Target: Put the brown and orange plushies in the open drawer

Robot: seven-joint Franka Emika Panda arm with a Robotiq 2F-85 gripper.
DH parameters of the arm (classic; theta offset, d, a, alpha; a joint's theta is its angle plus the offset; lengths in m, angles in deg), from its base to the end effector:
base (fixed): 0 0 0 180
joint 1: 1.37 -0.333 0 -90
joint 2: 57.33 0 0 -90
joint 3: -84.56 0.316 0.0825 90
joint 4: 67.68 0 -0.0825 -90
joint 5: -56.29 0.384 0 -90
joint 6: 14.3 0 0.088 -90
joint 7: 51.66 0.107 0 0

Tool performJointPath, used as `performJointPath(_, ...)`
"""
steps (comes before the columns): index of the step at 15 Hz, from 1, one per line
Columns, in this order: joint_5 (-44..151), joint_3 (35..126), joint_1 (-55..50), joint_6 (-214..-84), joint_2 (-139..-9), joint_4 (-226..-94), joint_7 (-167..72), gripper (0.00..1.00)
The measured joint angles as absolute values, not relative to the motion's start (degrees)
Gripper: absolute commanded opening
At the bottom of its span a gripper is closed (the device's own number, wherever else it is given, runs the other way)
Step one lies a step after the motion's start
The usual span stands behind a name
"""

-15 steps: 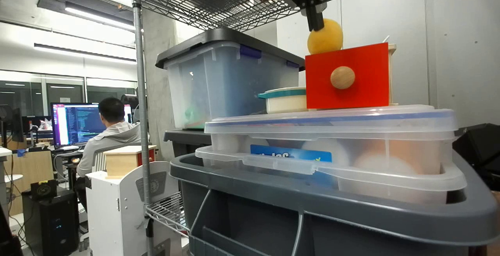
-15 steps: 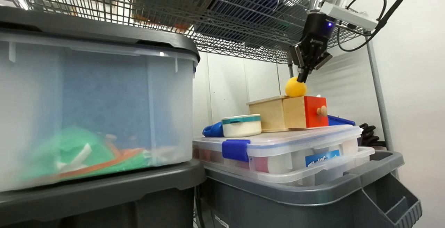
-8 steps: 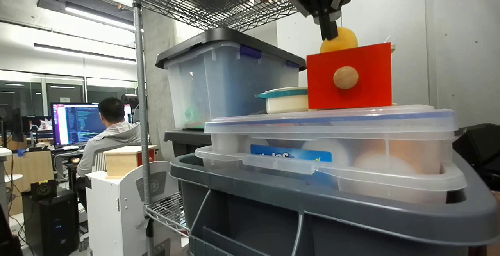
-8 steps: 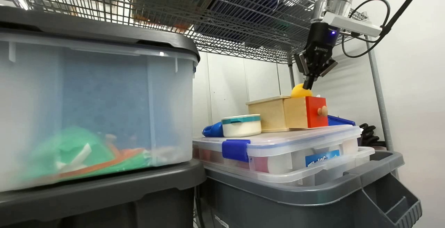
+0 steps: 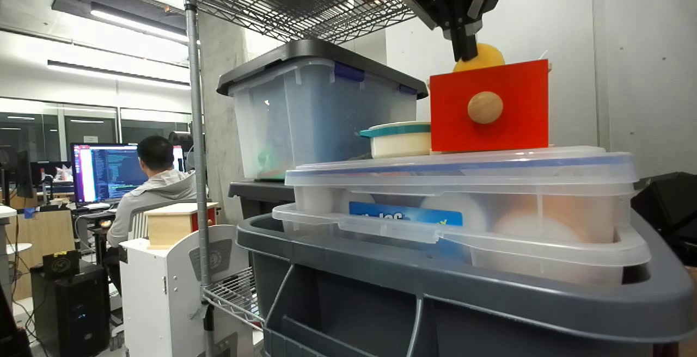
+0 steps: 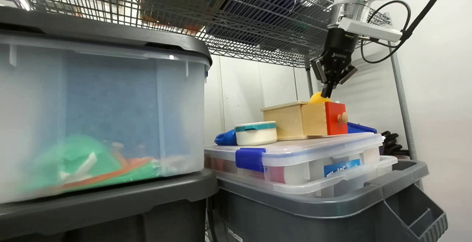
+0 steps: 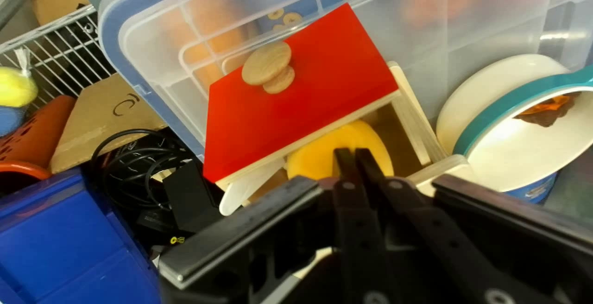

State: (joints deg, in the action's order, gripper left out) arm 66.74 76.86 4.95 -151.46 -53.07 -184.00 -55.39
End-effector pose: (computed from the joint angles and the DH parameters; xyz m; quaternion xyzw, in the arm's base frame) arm 0.5539 -0.1385 0.5267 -0.9631 0.1396 -0.2255 0.0456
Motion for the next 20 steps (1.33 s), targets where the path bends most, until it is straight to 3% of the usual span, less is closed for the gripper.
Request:
performJointPath(9,66.6,76.9,5.0,-149.8,-53.3,-181.4,-52.5,1.0)
performJointPath(20,66.6,77.7,4.6,-145.2,-53.1,-180.2,-50.9,1.0)
